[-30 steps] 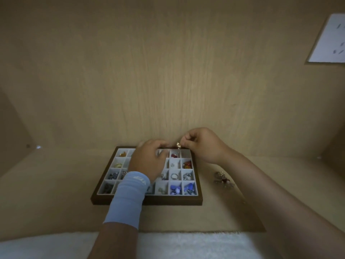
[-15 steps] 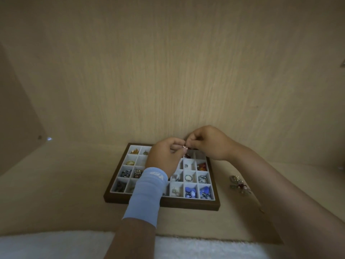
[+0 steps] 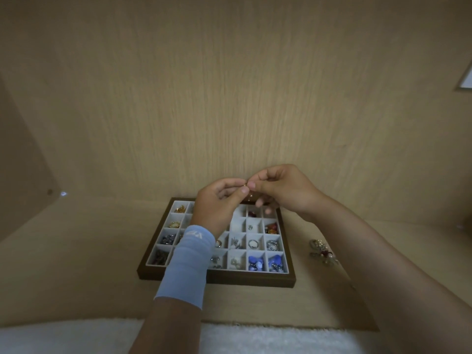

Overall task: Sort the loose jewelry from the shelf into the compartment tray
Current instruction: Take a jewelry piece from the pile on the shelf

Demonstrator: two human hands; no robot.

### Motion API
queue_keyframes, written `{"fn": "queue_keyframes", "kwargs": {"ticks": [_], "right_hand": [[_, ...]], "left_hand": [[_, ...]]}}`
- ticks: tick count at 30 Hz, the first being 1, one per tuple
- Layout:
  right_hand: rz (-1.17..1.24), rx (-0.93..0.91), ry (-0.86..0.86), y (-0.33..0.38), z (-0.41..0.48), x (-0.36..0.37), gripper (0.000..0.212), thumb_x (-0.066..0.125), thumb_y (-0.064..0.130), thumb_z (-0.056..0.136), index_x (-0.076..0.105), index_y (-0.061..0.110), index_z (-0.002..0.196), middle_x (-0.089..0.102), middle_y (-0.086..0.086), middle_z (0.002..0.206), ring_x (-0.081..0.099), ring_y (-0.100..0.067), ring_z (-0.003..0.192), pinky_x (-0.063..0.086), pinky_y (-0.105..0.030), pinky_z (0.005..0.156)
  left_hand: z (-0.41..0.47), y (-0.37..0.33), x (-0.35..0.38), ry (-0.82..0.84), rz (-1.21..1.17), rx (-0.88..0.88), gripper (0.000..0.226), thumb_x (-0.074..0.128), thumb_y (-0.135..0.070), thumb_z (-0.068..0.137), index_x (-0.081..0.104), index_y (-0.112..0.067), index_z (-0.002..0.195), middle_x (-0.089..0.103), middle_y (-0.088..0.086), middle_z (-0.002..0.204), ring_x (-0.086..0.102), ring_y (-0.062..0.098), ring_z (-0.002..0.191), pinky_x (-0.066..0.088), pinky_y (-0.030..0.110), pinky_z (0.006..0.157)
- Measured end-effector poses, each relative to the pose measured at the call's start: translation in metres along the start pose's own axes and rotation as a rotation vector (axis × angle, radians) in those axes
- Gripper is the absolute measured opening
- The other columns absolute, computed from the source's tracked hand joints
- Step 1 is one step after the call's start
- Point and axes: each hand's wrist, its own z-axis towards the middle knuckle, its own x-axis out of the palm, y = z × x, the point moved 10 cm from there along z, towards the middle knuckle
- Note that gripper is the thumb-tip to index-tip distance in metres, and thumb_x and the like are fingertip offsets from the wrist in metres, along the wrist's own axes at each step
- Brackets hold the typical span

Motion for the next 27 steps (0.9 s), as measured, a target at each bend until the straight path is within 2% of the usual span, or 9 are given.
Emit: {"fn": "queue_keyframes", "kwargs": {"ticks": [2,4,7,10,13,18,22,27], "right_hand": [[-0.061,-0.018,-0.007,0.001,0.003,-0.001,0.012,0.070,0.014,0.092,0.075,0.004,0.097,0.076,-0.014,0.088,0.066,-0.017,0.060,0.056,-0.029,0.050],[-0.189,-0.073,-0.024,0.003,0.007,0.000,0.010,0.069,0.016,0.093,0.076,0.010,0.093,0.077,-0.007,0.082,0.067,-0.013,0.061,0.058,-0.030,0.057],[-0.567,-0.173,-0.027,0.005,0.013,0.012,0.012,0.066,0.019,0.094,0.076,0.020,0.087,0.073,0.009,0.081,0.067,-0.002,0.073,0.055,-0.027,0.071],[-0.953,-0.189,0.022,-0.001,0.017,0.028,0.013,0.063,0.027,0.093,0.074,0.026,0.086,0.071,0.010,0.085,0.065,-0.009,0.077,0.058,-0.037,0.075],[-1.097,-0.183,0.055,-0.007,0.020,0.039,0.013,0.061,0.032,0.092,0.073,0.029,0.087,0.071,0.009,0.088,0.065,-0.013,0.081,0.056,-0.036,0.074],[-1.160,-0.201,0.068,-0.012,0.028,0.047,0.014,0.062,0.035,0.092,0.075,0.031,0.092,0.072,0.010,0.088,0.065,-0.013,0.082,0.054,-0.032,0.073],[-1.058,-0.175,0.077,-0.016,0.029,0.042,0.013,0.068,0.042,0.089,0.075,0.032,0.096,0.071,0.015,0.090,0.064,-0.008,0.083,0.048,-0.026,0.067],[-0.914,-0.127,0.009,-0.002,-0.004,-0.010,0.013,0.067,0.030,0.092,0.074,0.031,0.102,0.072,0.013,0.104,0.064,-0.006,0.094,0.054,-0.033,0.087]], "left_hand": [[0.001,-0.001,-0.004,-0.018,-0.007,0.002,0.012,0.071,-0.018,0.086,0.072,-0.023,0.096,0.075,-0.004,0.089,0.068,0.000,0.082,0.051,0.015,0.076],[0.002,-0.001,-0.008,-0.025,0.060,0.024,0.011,0.071,-0.019,0.086,0.072,-0.026,0.093,0.074,-0.006,0.086,0.068,0.002,0.083,0.052,0.021,0.080],[0.006,0.002,-0.013,-0.012,0.398,0.070,0.012,0.068,-0.022,0.087,0.071,-0.031,0.095,0.069,-0.014,0.088,0.063,0.003,0.087,0.052,0.027,0.086],[0.006,0.010,-0.018,0.009,0.690,0.086,0.018,0.065,-0.025,0.088,0.069,-0.032,0.103,0.065,-0.015,0.102,0.055,0.012,0.106,0.045,0.036,0.098],[0.004,0.017,-0.015,0.050,0.831,0.058,0.021,0.063,-0.027,0.087,0.069,-0.033,0.106,0.062,-0.008,0.114,0.047,0.019,0.116,0.040,0.037,0.101],[0.003,0.019,-0.008,0.076,0.887,0.055,0.021,0.060,-0.029,0.089,0.068,-0.036,0.107,0.060,-0.006,0.120,0.044,0.021,0.118,0.036,0.038,0.101],[0.003,0.017,-0.009,0.059,0.911,0.071,0.021,0.060,-0.031,0.090,0.067,-0.035,0.110,0.059,-0.005,0.120,0.044,0.020,0.118,0.034,0.036,0.100],[0.001,0.001,0.008,0.059,0.842,0.153,0.023,0.060,-0.028,0.090,0.067,-0.034,0.111,0.060,-0.010,0.115,0.044,0.016,0.116,0.038,0.036,0.103]]}}
